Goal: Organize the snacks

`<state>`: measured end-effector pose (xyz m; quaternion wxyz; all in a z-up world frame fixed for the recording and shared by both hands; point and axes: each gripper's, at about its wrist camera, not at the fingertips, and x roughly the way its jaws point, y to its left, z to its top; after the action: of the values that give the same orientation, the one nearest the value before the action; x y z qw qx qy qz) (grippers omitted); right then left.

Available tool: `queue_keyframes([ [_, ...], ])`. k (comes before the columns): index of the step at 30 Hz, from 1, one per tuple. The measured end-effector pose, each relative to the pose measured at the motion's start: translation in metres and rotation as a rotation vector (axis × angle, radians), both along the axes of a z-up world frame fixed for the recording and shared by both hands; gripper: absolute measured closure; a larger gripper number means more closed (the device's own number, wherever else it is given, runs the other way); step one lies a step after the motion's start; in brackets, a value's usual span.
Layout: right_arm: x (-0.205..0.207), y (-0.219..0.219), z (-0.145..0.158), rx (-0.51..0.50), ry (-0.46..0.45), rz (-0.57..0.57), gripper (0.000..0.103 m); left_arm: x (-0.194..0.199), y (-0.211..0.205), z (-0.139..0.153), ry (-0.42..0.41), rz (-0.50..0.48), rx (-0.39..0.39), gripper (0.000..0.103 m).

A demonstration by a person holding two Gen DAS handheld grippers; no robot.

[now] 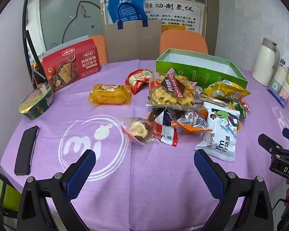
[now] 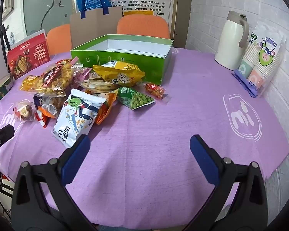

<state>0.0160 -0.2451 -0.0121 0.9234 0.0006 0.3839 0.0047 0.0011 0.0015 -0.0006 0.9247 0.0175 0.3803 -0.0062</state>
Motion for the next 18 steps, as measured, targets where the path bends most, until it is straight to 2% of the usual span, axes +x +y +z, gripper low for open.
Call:
queue_keyframes([
  [18,0.001,0.011,-0.005,-0.001,0.01,0.019,0.0,0.004,0.0,0.0,0.006,0.0,-0.001,0.0],
])
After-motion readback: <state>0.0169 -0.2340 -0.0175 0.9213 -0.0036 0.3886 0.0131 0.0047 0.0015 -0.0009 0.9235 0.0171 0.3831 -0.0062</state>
